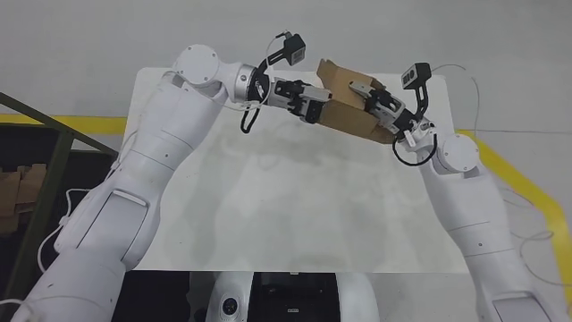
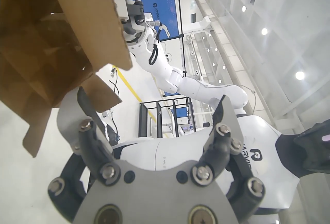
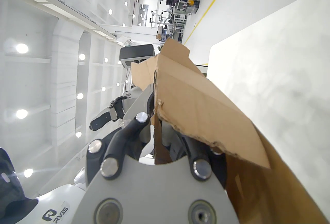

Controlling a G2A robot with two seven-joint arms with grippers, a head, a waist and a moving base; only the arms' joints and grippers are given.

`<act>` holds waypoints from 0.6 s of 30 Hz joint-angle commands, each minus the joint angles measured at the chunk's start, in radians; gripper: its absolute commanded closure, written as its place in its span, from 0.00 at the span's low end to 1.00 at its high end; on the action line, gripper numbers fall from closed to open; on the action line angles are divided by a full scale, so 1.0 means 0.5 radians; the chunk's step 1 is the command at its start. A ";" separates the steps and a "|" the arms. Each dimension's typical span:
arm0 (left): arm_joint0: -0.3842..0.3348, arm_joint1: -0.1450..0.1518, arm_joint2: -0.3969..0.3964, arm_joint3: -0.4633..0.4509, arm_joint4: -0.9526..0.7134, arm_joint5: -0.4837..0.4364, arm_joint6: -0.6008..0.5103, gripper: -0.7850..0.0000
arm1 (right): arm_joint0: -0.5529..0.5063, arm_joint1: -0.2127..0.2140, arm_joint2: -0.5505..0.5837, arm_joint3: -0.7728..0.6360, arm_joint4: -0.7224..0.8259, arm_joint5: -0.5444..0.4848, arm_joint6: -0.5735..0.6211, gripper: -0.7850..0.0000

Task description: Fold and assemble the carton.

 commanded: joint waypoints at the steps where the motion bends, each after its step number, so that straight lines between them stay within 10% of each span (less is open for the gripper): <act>1: 0.007 0.005 -0.010 -0.009 -0.001 0.004 -0.006 0.00 | -0.004 0.000 0.008 0.001 -0.003 0.004 -0.017 1.00; 18: 0.027 -0.011 0.039 -0.085 -0.123 0.133 -0.131 0.00 | -0.023 -0.019 -0.024 -0.023 -0.014 0.011 -0.071 1.00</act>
